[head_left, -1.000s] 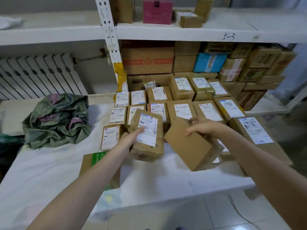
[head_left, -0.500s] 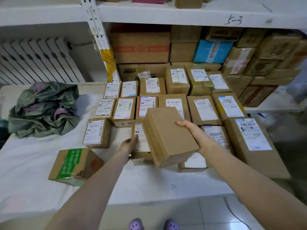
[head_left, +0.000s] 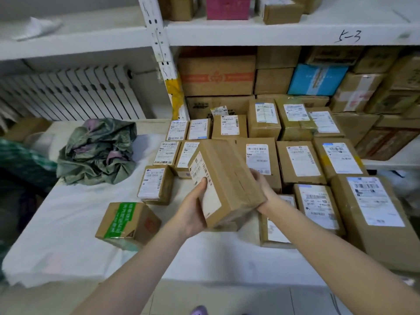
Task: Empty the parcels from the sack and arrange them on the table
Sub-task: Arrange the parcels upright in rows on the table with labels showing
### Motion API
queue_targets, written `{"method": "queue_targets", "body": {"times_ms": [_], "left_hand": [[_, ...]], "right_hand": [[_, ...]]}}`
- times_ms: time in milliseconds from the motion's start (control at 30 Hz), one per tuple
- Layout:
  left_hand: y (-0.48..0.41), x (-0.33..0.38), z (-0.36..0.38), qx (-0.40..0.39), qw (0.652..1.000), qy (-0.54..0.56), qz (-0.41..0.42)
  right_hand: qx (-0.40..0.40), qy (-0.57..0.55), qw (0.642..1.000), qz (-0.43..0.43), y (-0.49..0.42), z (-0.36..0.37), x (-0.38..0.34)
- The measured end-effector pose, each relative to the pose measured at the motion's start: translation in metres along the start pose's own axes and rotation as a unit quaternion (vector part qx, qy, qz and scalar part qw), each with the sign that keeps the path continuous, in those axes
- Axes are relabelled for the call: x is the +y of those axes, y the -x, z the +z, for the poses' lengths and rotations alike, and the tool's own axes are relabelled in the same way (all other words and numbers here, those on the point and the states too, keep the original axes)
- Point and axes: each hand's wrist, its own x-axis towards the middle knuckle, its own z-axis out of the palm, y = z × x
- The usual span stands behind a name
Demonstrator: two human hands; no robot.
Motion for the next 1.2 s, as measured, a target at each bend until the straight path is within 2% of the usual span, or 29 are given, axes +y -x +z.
{"method": "queue_targets", "body": {"times_ms": [100,233,300,367,400,433,533,567,633,700,767,800,867,967,1000,1033,1067,1200], "left_hand": [[0.01,0.011,-0.004,-0.031,0.999,0.04,0.008],[0.013,0.023,-0.018,-0.043,0.997,0.063,0.002],[0.011,0.025,-0.025,-0.033,0.999,0.027,0.006],[0.011,0.027,-0.026,-0.033,0.999,-0.02,0.016],[0.011,0.028,-0.025,-0.033,0.998,-0.04,0.022],[0.014,0.032,-0.024,-0.029,0.997,-0.057,0.03],[0.019,0.049,-0.031,0.004,0.995,-0.089,0.032],[0.02,0.055,-0.036,0.022,0.994,-0.1,0.031],[0.024,0.064,-0.041,0.063,0.988,-0.135,0.034],[0.028,0.074,-0.048,0.099,0.98,-0.159,0.063],[0.03,0.084,-0.057,0.181,0.96,-0.187,0.106],[0.031,0.088,-0.064,0.226,0.944,-0.209,0.119],[0.032,0.089,-0.07,0.273,0.923,-0.245,0.117],[0.026,0.084,-0.068,0.266,0.919,-0.278,0.083],[0.021,0.083,-0.067,0.267,0.916,-0.289,0.075],[0.017,0.082,-0.066,0.27,0.915,-0.292,0.073],[0.012,0.08,-0.067,0.275,0.914,-0.289,0.07],[-0.006,0.074,-0.079,0.281,0.925,-0.253,0.036]], "right_hand": [[0.029,0.147,0.987,-0.064,-0.002,0.008,-0.008],[-0.055,0.218,0.973,-0.05,0.01,0.015,-0.02],[-0.087,0.344,0.932,-0.078,0.012,0.023,-0.017],[-0.073,0.454,0.88,-0.116,0.006,0.032,-0.007],[-0.06,0.47,0.872,-0.124,0.003,0.036,-0.003],[-0.049,0.461,0.877,-0.124,0.001,0.041,-0.001],[-0.071,0.28,0.955,-0.074,-0.001,0.049,0.001],[-0.083,0.233,0.967,-0.058,-0.002,0.052,0.003],[-0.102,0.211,0.971,-0.057,-0.005,0.059,0.007],[-0.115,0.243,0.961,-0.056,-0.011,0.072,0.012],[-0.093,0.368,0.921,-0.089,-0.018,0.079,0.018],[-0.071,0.454,0.88,-0.121,-0.022,0.08,0.021],[-0.051,0.614,0.769,-0.169,-0.027,0.074,0.03],[-0.084,0.8,0.577,-0.14,-0.029,0.063,0.046],[-0.085,0.832,0.534,-0.126,-0.032,0.059,0.049],[-0.083,0.85,0.506,-0.118,-0.034,0.056,0.05],[-0.079,0.859,0.493,-0.111,-0.037,0.053,0.049],[-0.079,0.864,0.487,-0.102,-0.045,0.046,0.047]]}}
